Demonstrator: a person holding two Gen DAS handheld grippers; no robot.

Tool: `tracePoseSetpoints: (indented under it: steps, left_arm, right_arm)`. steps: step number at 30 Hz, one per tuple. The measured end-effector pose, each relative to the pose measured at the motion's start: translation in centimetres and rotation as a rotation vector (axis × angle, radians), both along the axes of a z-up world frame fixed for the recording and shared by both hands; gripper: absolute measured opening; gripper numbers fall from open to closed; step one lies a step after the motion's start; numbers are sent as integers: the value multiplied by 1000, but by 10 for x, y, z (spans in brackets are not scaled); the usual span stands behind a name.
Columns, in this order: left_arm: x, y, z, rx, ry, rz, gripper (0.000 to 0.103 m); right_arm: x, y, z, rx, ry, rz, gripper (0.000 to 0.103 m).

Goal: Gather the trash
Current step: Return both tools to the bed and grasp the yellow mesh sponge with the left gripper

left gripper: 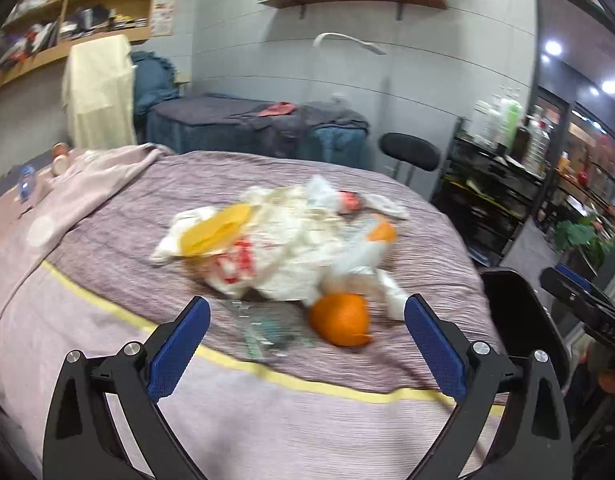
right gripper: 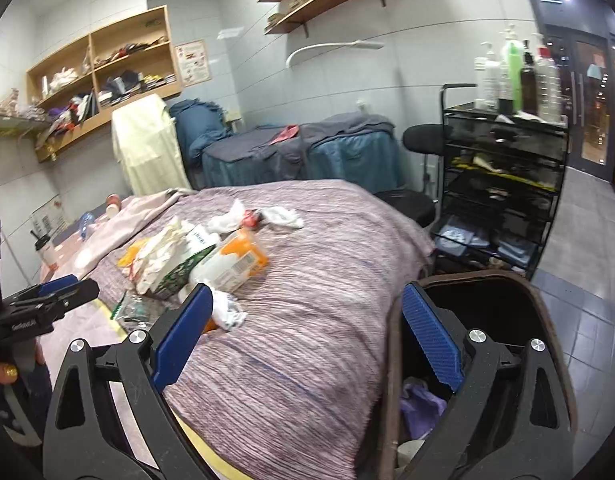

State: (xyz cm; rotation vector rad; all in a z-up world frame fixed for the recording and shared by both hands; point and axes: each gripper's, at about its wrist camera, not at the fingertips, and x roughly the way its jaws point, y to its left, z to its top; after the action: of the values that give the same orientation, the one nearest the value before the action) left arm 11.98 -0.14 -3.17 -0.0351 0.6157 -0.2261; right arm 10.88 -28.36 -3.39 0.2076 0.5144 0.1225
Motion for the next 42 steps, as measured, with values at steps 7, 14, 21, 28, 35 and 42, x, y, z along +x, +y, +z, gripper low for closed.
tracePoseSetpoints:
  steps: [7,14,21,28,35,42]
  left_arm:
    - [29,51,-4,0,48,82,88]
    - [66,60,-12,29,96,63,76]
    - [107,51,-13,25,138,-7,73]
    - [146,40,-26,6,221,-66,49]
    - [143,58,-32,-123,245,-54,11]
    - [112,81,-15,-165,161,16,10]
  right_arm:
    - [33,38,-2,19,53,146,94]
    - [67,85,1,25,98,292,94]
    - [105,121,-6,26,160,355,92]
    - [129,127,-14,31,193,343,88]
    - [137,137,-16,29,210,367,84]
    - [153,164,-16,-8,240,408,77]
